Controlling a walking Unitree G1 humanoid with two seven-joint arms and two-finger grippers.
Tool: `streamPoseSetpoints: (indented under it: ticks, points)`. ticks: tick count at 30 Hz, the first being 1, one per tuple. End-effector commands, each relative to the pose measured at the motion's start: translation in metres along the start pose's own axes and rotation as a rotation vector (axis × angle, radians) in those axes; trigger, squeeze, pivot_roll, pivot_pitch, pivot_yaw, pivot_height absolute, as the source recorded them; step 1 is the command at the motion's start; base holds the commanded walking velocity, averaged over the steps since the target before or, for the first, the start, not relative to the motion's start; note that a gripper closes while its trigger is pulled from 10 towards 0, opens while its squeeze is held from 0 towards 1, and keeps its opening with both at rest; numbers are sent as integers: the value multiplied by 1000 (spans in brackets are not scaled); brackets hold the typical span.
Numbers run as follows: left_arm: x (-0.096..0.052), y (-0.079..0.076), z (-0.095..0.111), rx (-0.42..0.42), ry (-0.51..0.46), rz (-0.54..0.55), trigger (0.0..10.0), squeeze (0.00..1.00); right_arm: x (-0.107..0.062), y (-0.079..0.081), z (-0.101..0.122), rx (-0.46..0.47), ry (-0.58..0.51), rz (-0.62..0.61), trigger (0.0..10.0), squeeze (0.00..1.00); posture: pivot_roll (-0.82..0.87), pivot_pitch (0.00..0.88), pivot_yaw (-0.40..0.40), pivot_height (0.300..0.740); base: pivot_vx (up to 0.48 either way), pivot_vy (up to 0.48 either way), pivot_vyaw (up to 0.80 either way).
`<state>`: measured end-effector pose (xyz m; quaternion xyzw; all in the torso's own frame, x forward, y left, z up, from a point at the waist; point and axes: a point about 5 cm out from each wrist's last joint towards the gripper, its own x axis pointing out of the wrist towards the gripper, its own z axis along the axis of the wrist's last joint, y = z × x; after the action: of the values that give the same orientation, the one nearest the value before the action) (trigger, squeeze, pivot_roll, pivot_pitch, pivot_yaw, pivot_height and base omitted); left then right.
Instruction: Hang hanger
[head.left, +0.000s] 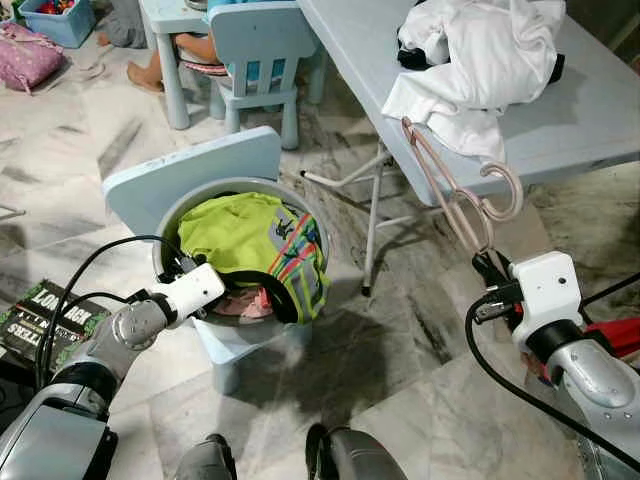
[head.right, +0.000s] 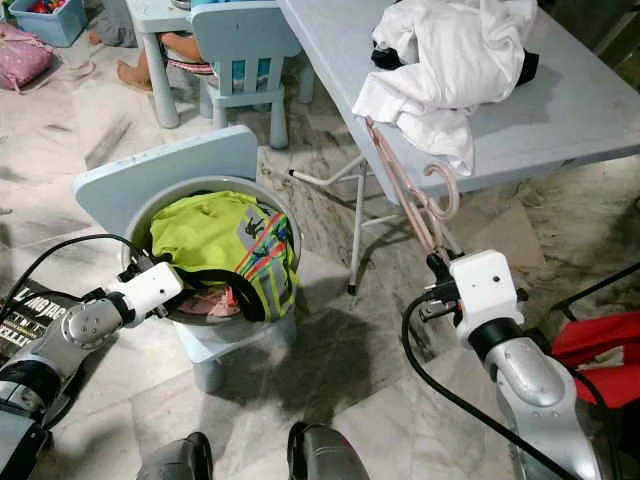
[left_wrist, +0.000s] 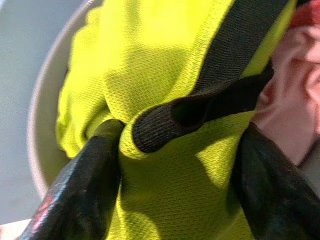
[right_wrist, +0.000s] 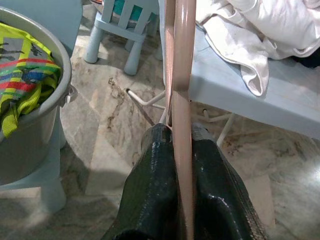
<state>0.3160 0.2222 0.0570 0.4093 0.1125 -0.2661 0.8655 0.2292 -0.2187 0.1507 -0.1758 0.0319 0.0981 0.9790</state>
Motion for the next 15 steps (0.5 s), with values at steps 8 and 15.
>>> streamPoseSetpoints:
  ticks: [8, 15]
  points:
    - [-3, 9, -2, -27, 2, -19, 0, 0, -2, 3, 1, -1, 5, -5, 10000, 0, -207, 243, -116, 740, 0, 0, 0]
    - [-4, 9, 1, -37, -32, -72, 0, 0, 0, 3, 0, 1, 0, -9, 10000, 0, -201, 246, -111, 740, 0, 0, 0]
